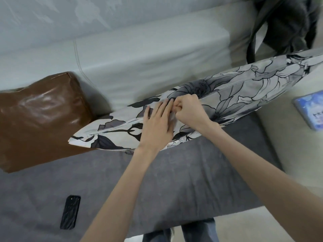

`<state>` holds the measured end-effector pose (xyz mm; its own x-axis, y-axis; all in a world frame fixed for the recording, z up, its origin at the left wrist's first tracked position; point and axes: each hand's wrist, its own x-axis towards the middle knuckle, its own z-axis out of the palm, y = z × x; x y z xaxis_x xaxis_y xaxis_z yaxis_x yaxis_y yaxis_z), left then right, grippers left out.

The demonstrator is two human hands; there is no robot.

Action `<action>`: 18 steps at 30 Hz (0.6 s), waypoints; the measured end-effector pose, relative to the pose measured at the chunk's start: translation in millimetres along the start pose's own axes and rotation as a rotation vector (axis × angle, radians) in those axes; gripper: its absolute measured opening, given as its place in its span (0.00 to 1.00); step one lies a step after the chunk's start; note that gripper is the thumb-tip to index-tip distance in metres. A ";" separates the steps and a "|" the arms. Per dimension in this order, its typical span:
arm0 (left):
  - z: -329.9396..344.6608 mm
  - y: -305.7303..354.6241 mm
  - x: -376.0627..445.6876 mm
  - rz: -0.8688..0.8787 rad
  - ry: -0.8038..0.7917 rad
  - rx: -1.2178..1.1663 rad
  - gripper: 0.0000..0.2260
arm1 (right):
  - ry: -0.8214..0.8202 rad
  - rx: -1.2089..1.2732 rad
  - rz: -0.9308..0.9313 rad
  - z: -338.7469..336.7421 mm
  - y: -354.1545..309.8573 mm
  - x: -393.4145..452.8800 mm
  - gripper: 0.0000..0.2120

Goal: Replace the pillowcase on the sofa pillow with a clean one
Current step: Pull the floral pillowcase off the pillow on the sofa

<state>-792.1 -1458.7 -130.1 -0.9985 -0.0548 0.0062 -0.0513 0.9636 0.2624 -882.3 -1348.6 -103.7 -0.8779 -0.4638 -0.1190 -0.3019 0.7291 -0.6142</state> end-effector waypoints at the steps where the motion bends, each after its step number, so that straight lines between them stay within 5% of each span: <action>1: 3.2 1.1 2.7 -0.009 -0.012 0.017 0.28 | -0.021 0.006 -0.005 -2.3 3.7 0.5 0.08; 8: 20.6 -4.2 3.4 0.026 -0.035 0.137 0.37 | -0.006 0.085 0.049 -20.4 38.1 3.1 0.07; 14: 29.4 -11.8 13.5 0.001 0.012 0.119 0.24 | 0.064 0.054 0.101 -67.5 89.5 14.5 0.06; 18: 38.4 -7.8 19.0 -0.025 0.020 0.123 0.25 | 0.151 0.040 0.127 -110.1 124.5 17.8 0.05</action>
<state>-811.5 -1457.3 -169.0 -0.9963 -0.0835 0.0202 -0.0798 0.9866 0.1426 -976.4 -1210.7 -96.4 -0.9548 -0.2862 -0.0810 -0.1726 0.7550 -0.6326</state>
